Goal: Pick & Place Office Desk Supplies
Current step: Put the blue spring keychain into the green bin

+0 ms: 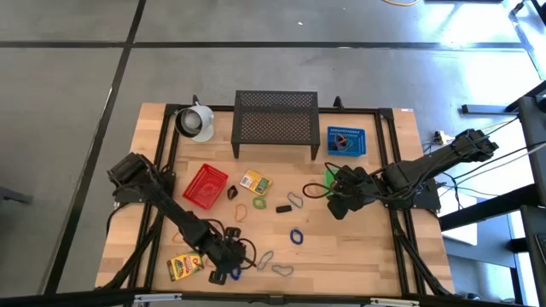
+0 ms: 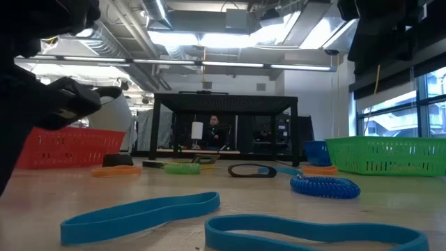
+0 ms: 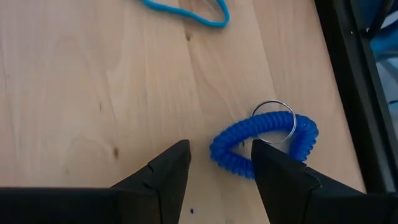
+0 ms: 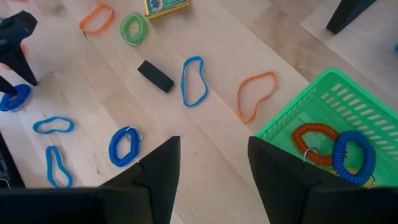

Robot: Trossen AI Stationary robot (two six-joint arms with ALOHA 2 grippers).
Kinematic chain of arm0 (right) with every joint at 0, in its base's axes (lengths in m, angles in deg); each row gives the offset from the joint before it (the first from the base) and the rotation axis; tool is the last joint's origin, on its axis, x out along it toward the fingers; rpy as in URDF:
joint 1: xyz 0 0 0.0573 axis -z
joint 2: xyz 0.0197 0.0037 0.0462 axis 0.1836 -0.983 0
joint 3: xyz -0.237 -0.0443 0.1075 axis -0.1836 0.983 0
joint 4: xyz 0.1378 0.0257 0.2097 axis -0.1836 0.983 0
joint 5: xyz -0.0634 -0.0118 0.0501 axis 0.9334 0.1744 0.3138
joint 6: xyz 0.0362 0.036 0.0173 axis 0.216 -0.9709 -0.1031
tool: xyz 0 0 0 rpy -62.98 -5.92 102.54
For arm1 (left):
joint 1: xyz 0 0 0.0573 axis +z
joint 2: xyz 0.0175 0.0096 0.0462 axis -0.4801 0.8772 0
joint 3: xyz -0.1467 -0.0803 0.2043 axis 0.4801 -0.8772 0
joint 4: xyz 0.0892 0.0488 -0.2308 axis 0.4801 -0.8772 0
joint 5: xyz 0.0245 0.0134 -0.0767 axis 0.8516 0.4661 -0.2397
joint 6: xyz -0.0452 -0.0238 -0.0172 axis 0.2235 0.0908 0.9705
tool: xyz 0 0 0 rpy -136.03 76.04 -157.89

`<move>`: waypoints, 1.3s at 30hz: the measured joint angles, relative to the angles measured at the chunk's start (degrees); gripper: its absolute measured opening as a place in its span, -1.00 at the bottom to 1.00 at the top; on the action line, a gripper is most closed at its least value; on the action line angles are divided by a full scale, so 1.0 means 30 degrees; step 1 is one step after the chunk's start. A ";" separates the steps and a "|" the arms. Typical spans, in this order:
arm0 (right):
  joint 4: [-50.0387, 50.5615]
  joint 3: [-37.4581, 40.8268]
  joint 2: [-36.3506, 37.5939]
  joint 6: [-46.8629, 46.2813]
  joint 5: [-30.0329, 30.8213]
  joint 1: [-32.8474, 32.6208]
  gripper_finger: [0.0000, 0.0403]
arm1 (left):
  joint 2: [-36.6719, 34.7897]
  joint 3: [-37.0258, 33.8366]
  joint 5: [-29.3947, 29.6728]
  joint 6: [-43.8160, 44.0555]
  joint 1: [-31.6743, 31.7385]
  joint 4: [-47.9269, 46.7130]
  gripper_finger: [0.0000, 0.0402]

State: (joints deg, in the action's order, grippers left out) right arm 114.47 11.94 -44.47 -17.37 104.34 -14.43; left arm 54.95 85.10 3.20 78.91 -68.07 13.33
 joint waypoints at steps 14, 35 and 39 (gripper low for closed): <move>0.0036 0.0000 0.0000 -0.0437 0.0962 0.0000 -0.06 | 0.0581 0.0045 0.1407 -0.1189 0.0088 -0.0685 -0.91; -0.9028 -0.0007 0.0000 0.7229 -0.1013 0.0000 -0.06 | -0.2686 -0.0127 1.3733 -0.2965 0.3973 0.8711 -0.96; -1.0309 -0.0015 0.0000 0.9137 -0.1585 0.0015 -0.06 | -0.2691 -0.0113 1.4830 -0.5257 0.5126 1.1838 -0.96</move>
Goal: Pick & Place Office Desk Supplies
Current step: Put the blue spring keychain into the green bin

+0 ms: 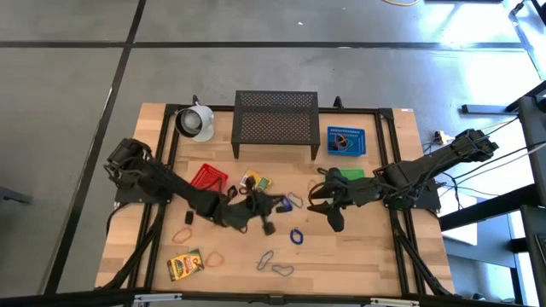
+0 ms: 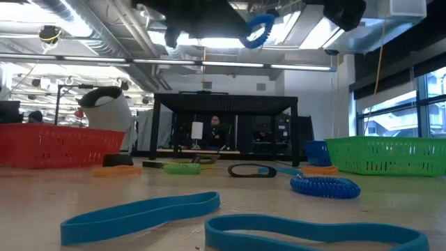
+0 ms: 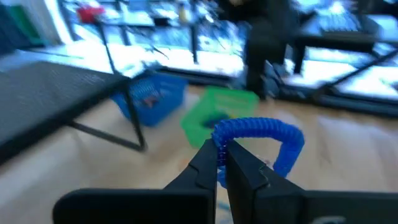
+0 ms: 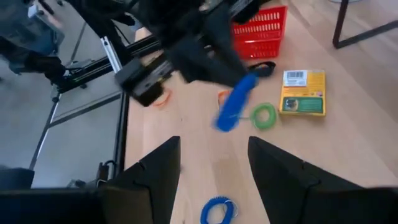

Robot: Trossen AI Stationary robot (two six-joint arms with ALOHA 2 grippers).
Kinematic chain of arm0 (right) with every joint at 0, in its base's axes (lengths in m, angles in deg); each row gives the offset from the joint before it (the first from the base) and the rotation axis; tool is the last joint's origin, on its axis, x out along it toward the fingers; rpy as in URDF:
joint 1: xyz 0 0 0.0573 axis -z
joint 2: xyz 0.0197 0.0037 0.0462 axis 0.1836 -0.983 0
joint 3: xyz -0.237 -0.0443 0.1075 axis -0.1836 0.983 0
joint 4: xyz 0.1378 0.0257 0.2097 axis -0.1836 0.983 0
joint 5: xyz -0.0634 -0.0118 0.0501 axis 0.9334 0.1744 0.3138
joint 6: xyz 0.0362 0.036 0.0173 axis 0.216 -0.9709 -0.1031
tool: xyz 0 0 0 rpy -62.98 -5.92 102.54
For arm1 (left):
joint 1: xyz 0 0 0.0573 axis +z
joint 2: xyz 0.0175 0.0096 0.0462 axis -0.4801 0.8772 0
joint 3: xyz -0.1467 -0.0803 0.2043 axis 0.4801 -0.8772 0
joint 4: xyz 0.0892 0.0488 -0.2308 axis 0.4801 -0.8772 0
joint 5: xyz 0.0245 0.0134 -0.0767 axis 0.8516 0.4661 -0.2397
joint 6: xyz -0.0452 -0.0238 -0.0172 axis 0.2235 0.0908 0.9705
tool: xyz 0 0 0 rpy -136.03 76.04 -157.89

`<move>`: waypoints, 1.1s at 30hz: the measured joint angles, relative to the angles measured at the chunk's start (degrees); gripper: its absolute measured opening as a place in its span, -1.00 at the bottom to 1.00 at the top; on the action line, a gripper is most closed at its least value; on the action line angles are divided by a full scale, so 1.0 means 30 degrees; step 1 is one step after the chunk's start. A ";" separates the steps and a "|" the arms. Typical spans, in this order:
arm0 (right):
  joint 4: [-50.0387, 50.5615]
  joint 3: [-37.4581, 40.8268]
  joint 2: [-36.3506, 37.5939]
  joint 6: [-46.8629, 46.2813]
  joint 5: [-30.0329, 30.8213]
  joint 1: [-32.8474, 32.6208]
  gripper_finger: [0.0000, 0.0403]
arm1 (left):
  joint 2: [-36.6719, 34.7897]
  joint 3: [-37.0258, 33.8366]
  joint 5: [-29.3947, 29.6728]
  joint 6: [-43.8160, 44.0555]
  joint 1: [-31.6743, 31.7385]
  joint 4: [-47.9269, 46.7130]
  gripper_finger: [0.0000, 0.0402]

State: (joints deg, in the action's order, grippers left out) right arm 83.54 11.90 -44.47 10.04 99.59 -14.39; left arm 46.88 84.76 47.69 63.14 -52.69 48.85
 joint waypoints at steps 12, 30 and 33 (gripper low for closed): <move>-0.0044 0.0000 0.0000 0.2343 0.0657 0.1035 0.10 | 0.0168 0.3415 -0.0866 -0.3674 0.1948 -0.0322 -0.96; -0.0802 0.0000 0.0000 0.5469 0.5527 0.1049 0.26 | 0.0168 0.3720 -0.0929 -0.3179 0.1948 -0.0196 -0.96; -0.0809 0.0000 0.0000 0.5478 0.5519 0.1056 0.14 | 0.0168 0.3720 -0.1282 -0.3179 0.1948 -0.0095 -0.96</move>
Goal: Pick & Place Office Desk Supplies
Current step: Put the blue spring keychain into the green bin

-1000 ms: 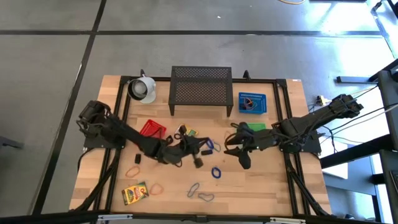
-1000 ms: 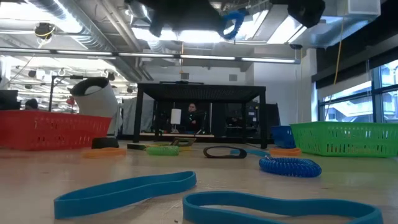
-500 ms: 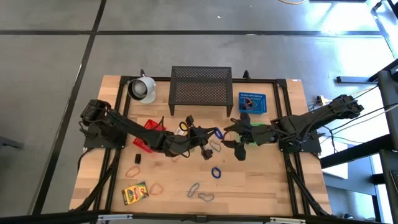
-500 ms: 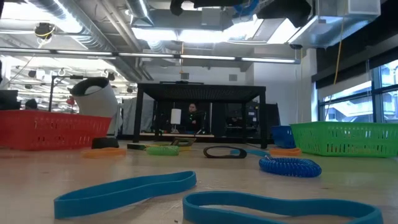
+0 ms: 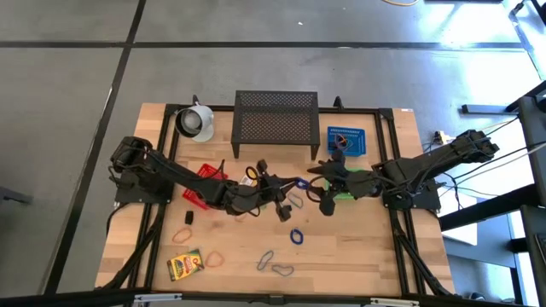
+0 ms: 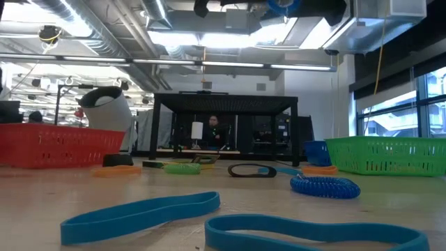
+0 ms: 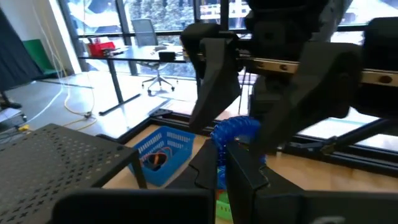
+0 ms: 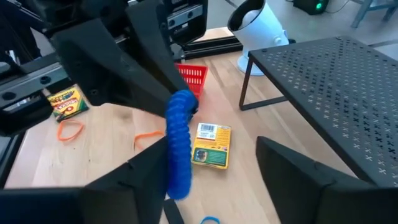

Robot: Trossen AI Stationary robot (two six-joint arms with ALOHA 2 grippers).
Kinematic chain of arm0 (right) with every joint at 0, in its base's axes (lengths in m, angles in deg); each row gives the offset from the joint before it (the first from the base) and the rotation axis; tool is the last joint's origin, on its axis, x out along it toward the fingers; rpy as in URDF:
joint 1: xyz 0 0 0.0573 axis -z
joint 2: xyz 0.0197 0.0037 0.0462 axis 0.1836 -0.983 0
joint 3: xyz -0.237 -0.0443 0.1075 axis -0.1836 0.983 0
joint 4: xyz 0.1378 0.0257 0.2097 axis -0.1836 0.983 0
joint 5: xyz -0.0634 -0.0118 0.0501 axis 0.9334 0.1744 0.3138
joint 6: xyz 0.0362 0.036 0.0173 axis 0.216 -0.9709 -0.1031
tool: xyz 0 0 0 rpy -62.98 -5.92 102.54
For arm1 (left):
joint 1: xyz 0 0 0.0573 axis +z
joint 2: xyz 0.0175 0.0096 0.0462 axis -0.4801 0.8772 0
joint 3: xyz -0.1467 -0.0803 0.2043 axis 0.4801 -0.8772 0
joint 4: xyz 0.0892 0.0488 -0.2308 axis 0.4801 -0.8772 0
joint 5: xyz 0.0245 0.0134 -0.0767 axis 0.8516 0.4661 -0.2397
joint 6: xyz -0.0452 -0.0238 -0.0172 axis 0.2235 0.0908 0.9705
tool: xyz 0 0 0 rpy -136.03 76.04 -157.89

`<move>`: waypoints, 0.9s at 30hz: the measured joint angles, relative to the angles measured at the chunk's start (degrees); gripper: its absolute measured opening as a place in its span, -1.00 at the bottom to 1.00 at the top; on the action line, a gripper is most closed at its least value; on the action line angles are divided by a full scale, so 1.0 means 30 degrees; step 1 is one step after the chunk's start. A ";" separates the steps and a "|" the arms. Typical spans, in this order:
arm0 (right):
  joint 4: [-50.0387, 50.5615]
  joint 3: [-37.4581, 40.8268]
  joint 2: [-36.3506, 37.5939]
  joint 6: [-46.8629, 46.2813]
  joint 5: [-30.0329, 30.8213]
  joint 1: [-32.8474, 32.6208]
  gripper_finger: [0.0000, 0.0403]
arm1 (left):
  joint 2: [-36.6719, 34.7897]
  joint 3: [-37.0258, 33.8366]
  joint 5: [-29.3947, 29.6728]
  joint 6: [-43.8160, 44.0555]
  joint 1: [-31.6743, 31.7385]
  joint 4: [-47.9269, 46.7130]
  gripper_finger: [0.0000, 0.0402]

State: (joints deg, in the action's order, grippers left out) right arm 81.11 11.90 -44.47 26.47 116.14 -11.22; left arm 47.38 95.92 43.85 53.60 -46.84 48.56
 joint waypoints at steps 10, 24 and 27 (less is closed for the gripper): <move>0.0021 0.0000 0.0000 -0.0030 -0.0606 -0.0016 -0.75 | -0.0007 0.0000 0.0166 0.0007 0.0000 0.0531 -0.96; 0.3618 0.0000 0.1145 -0.1522 -0.2507 0.0784 -0.94 | -0.0022 0.0000 -0.0302 0.2171 -0.0044 0.0187 -0.23; 0.6988 0.0000 0.2007 -0.2605 -0.3289 0.1273 -0.94 | -0.0022 0.0000 -0.0467 0.3412 -0.0029 -0.1291 -0.03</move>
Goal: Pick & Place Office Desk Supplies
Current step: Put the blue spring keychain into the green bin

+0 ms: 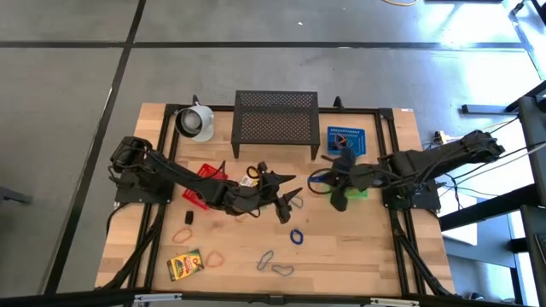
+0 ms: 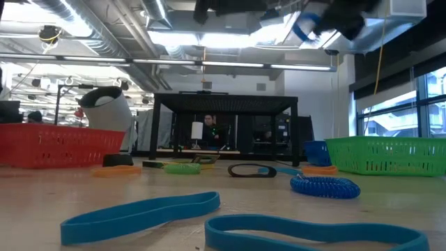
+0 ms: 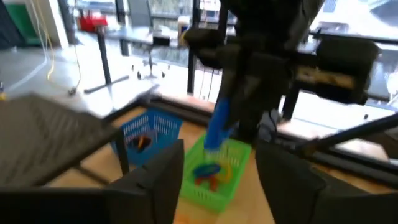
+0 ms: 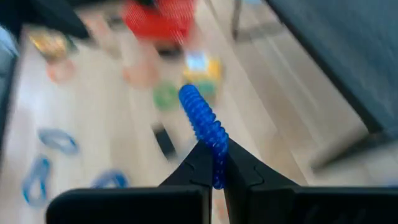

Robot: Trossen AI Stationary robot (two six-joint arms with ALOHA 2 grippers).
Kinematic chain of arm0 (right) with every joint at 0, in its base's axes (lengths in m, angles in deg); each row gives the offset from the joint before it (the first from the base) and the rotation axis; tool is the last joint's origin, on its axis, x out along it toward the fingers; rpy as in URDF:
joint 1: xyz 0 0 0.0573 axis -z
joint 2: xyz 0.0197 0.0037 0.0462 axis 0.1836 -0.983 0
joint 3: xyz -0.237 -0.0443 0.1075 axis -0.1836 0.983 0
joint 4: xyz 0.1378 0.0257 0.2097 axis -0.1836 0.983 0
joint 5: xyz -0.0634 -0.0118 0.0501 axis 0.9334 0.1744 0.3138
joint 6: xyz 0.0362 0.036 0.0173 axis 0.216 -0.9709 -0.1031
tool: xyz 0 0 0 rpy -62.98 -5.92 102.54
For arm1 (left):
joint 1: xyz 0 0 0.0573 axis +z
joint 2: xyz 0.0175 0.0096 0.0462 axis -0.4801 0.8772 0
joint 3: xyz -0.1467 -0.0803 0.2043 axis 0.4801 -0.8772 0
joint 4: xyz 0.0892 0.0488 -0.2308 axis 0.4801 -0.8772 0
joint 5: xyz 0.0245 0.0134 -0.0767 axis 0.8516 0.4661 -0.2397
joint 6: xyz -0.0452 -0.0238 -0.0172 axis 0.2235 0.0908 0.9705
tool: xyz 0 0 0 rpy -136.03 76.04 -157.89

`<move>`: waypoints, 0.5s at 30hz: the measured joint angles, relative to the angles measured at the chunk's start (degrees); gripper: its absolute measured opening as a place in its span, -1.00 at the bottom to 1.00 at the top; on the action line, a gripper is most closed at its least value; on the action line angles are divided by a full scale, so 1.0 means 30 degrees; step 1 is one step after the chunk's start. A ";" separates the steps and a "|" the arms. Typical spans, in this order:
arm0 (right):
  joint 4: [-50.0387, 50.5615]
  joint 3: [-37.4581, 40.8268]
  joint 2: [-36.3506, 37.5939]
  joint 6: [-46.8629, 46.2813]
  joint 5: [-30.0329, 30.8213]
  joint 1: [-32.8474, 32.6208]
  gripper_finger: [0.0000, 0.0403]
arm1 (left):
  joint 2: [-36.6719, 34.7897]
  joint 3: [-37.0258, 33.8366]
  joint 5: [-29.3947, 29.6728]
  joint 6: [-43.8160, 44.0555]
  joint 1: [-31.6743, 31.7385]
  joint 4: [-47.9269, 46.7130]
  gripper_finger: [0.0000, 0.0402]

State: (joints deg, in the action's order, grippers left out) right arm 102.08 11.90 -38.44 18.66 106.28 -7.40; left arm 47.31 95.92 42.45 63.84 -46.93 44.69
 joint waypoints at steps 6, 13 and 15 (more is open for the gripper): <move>0.7283 0.0022 0.0674 -0.2128 -0.1313 0.0861 -0.94 | 0.0000 0.0000 0.0494 0.3419 0.0073 -0.3695 0.08; 0.7238 0.2916 0.0437 -0.3782 -0.2752 0.1357 -0.94 | 0.0000 0.0000 -0.0002 0.7282 0.0219 -0.7996 0.07; 0.6791 0.4066 0.0428 -0.4055 -0.3423 0.1356 -0.94 | 0.0000 0.0000 -0.0733 0.7927 0.0226 -0.8894 0.07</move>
State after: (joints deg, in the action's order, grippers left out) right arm 122.45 24.09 -37.16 6.49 96.01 -3.33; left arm 47.31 95.92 40.25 87.62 -46.25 18.00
